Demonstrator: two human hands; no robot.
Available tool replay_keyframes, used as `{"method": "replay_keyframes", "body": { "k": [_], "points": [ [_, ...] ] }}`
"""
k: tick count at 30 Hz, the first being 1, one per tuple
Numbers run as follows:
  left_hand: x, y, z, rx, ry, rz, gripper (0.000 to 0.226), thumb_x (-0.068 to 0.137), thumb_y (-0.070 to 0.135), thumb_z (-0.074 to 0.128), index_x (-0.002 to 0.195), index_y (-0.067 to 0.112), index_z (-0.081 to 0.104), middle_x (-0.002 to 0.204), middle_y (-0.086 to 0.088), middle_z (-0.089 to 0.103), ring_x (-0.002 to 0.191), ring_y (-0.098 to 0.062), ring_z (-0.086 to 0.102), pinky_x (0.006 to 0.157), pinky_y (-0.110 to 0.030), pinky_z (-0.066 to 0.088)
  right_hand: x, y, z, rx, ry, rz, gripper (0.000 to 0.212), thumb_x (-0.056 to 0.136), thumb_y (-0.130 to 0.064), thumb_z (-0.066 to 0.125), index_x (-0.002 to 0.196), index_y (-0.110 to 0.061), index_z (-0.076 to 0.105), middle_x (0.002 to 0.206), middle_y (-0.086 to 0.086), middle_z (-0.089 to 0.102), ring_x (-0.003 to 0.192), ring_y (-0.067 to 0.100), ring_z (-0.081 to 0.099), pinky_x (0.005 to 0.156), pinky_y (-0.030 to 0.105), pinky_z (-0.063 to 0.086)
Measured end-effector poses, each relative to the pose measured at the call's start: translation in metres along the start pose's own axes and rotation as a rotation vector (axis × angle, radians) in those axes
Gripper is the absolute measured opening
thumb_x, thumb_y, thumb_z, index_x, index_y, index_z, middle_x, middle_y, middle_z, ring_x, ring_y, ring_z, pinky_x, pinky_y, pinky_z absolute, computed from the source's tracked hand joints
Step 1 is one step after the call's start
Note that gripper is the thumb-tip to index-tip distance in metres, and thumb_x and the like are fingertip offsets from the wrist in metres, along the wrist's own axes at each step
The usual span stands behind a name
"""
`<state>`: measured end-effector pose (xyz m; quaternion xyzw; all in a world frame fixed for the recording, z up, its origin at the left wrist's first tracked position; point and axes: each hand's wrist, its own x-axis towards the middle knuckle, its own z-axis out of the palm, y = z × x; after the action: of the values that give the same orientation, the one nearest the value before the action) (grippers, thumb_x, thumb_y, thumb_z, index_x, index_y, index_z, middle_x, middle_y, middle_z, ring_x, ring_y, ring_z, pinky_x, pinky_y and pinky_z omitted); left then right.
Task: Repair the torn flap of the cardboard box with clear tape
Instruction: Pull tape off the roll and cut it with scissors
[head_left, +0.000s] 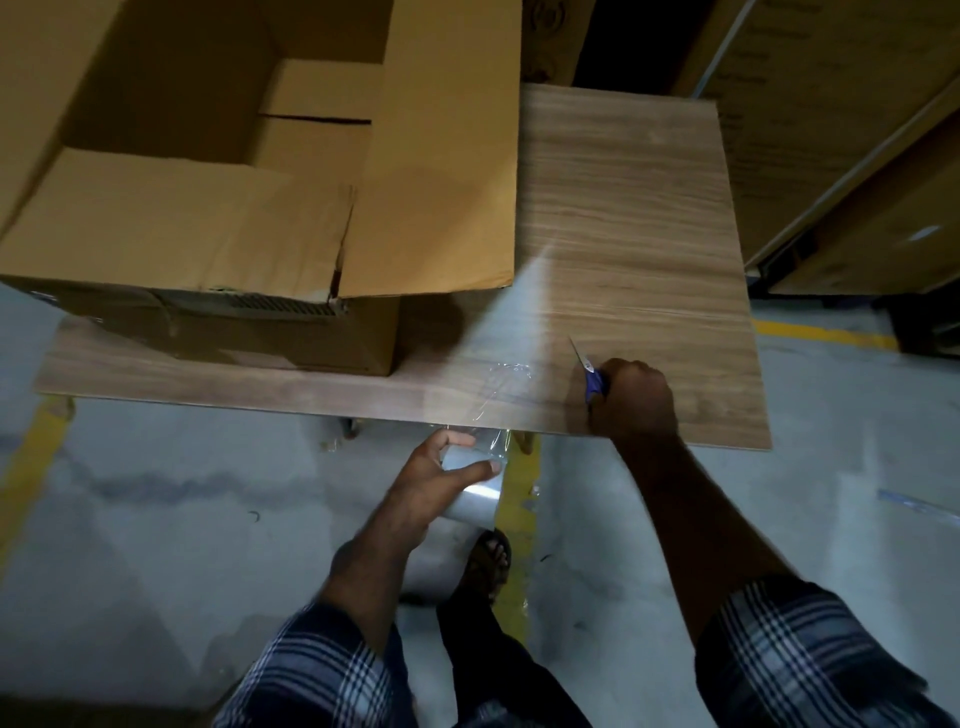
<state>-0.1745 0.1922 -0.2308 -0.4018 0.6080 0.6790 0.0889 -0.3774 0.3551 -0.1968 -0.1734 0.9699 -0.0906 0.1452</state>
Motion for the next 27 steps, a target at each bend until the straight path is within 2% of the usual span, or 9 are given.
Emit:
{"method": "replay_keyframes", "body": {
  "k": [4, 6, 8, 10, 13, 16, 19, 21, 27],
  "points": [
    [0.000, 0.002, -0.003, 0.012, -0.008, -0.026, 0.057, 0.052, 0.053, 0.093, 0.099, 0.032, 0.069, 0.110, -0.002, 0.073, 0.102, -0.025, 0.069, 0.089, -0.044, 0.056, 0.004, 0.002, -0.002, -0.108, -0.020, -0.030, 0.027, 0.078, -0.015, 0.071, 0.101, -0.004, 0.065, 0.100, 0.024, 0.071, 0.096, 0.043, 0.065, 0.076, 0.039, 0.052],
    [0.003, -0.005, -0.004, 0.083, 0.009, -0.079, 0.062, 0.052, 0.054, 0.094, 0.099, 0.025, 0.067, 0.107, -0.004, 0.073, 0.096, -0.024, 0.070, 0.080, -0.036, 0.057, 0.007, 0.000, -0.010, -0.123, -0.084, -0.022, 0.032, 0.078, -0.022, 0.073, 0.102, -0.004, 0.063, 0.103, 0.025, 0.070, 0.097, 0.043, 0.065, 0.076, 0.040, 0.052],
    [0.005, -0.018, -0.005, 0.069, 0.022, -0.133, 0.078, 0.043, 0.064, 0.094, 0.105, 0.025, 0.065, 0.112, -0.007, 0.073, 0.096, -0.028, 0.071, 0.077, -0.042, 0.061, 0.003, 0.001, -0.016, -0.057, -0.147, 0.003, 0.037, 0.078, -0.033, 0.070, 0.101, -0.005, 0.063, 0.103, 0.025, 0.070, 0.098, 0.043, 0.065, 0.076, 0.039, 0.051],
    [0.013, -0.032, -0.009, 0.046, 0.002, -0.169, 0.086, 0.040, 0.065, 0.095, 0.111, 0.028, 0.066, 0.117, -0.009, 0.073, 0.103, -0.034, 0.071, 0.081, -0.057, 0.060, -0.014, 0.002, -0.021, 0.127, -0.175, -0.023, 0.036, 0.075, -0.039, 0.063, 0.097, -0.010, 0.063, 0.093, 0.020, 0.072, 0.088, 0.037, 0.070, 0.072, 0.038, 0.052],
    [0.003, -0.014, -0.011, 0.081, -0.043, -0.157, 0.058, 0.046, 0.058, 0.094, 0.090, 0.027, 0.071, 0.098, -0.011, 0.077, 0.097, -0.040, 0.072, 0.084, -0.064, 0.057, -0.056, 0.006, -0.016, 0.627, -0.357, -0.071, 0.018, 0.087, -0.010, 0.070, 0.104, -0.009, 0.063, 0.077, 0.006, 0.072, 0.057, 0.018, 0.070, 0.055, 0.036, 0.054],
    [-0.001, -0.001, -0.013, 0.049, -0.108, -0.171, 0.043, 0.050, 0.047, 0.093, 0.081, 0.025, 0.073, 0.096, -0.023, 0.075, 0.087, -0.038, 0.071, 0.083, -0.066, 0.053, -0.091, 0.007, -0.011, 0.796, -0.678, -0.045, 0.032, 0.086, -0.006, 0.077, 0.114, -0.009, 0.061, 0.085, 0.017, 0.073, 0.061, 0.027, 0.067, 0.054, 0.039, 0.059],
    [0.000, 0.005, -0.011, 0.008, -0.138, -0.219, 0.026, 0.067, 0.022, 0.091, 0.088, 0.015, 0.077, 0.097, -0.021, 0.076, 0.090, -0.032, 0.067, 0.093, -0.052, 0.052, -0.101, 0.012, -0.004, 0.716, -0.992, -0.003, 0.035, 0.087, -0.016, 0.078, 0.117, -0.012, 0.060, 0.100, 0.014, 0.070, 0.073, 0.028, 0.066, 0.067, 0.046, 0.062],
    [0.002, 0.008, -0.012, -0.008, -0.156, -0.256, 0.032, 0.072, 0.013, 0.089, 0.098, 0.004, 0.074, 0.102, -0.021, 0.076, 0.091, -0.030, 0.067, 0.091, -0.047, 0.052, -0.098, 0.015, 0.000, 0.682, -1.077, 0.045, 0.035, 0.086, -0.025, 0.079, 0.116, -0.015, 0.064, 0.110, 0.011, 0.064, 0.076, 0.025, 0.065, 0.070, 0.044, 0.062],
    [0.010, 0.013, -0.009, 0.030, -0.183, -0.282, 0.010, 0.081, 0.001, 0.079, 0.087, 0.008, 0.074, 0.064, 0.006, 0.074, 0.060, -0.002, 0.069, 0.057, -0.011, 0.049, -0.069, 0.014, 0.021, 0.740, -1.086, 0.069, 0.024, 0.091, -0.023, 0.074, 0.110, -0.009, 0.069, 0.094, 0.009, 0.061, 0.070, 0.019, 0.061, 0.078, 0.049, 0.063]
  ]
}}
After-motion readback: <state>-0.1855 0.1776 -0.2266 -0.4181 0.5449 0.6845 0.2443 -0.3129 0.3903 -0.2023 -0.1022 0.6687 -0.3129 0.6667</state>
